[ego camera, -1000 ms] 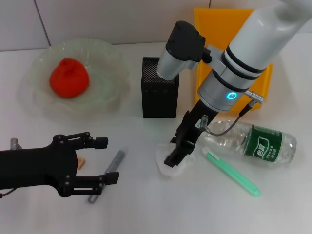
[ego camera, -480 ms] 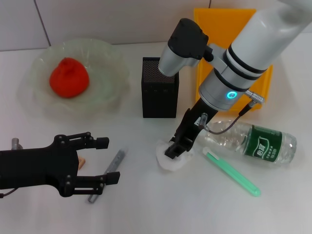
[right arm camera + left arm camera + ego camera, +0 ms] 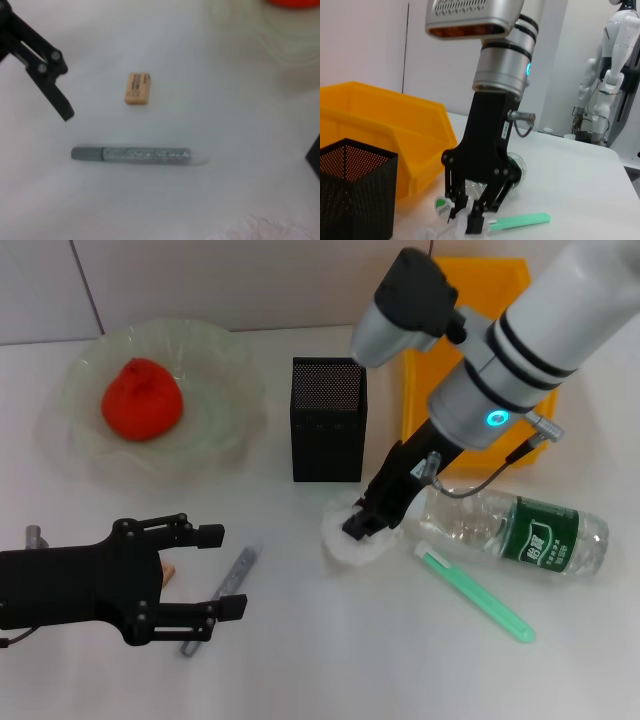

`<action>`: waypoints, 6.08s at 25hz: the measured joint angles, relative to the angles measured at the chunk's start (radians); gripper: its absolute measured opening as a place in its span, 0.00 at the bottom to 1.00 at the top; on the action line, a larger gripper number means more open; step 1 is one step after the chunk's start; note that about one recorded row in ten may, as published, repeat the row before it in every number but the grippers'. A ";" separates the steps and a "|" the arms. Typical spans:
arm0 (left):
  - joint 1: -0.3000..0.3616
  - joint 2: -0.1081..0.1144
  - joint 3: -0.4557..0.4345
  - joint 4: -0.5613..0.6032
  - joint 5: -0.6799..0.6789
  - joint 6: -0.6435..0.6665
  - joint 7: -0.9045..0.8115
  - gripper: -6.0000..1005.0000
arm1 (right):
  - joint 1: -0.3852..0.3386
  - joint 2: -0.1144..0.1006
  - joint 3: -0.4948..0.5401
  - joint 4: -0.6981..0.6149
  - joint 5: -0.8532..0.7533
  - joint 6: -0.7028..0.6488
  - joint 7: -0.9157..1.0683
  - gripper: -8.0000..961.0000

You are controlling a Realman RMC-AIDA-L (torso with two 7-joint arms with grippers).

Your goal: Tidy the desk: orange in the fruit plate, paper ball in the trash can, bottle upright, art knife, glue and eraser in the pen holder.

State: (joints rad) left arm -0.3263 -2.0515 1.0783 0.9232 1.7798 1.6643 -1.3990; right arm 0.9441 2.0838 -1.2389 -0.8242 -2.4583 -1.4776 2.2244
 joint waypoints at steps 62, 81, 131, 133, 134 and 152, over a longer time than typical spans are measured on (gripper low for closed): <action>-0.017 -0.013 0.005 -0.010 0.007 -0.017 0.011 0.81 | -0.259 -0.056 0.293 -0.414 -0.076 0.118 0.070 0.24; -0.016 -0.013 0.006 -0.012 0.007 -0.017 0.011 0.80 | -0.294 -0.039 0.312 -0.526 -0.014 0.058 0.036 0.58; -0.033 -0.018 0.010 -0.026 0.001 -0.044 0.004 0.80 | -0.276 -0.174 0.682 -0.928 0.098 -0.702 0.240 0.75; -0.033 -0.018 0.010 -0.026 0.001 -0.044 0.004 0.80 | -0.275 -0.192 0.651 -0.881 0.085 -0.704 0.256 0.75; -0.032 -0.018 0.011 -0.026 0.002 -0.042 0.002 0.80 | -0.275 -0.198 0.639 -0.861 0.080 -0.705 0.260 0.75; -0.034 -0.018 0.039 -0.037 0.001 -0.044 0.000 0.80 | -0.283 -0.196 0.489 -0.657 0.014 -0.654 0.140 0.75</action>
State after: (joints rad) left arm -0.3606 -2.0691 1.1171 0.8865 1.7808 1.6199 -1.3990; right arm 0.6613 1.8875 -0.7498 -1.4812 -2.4441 -2.1321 2.3646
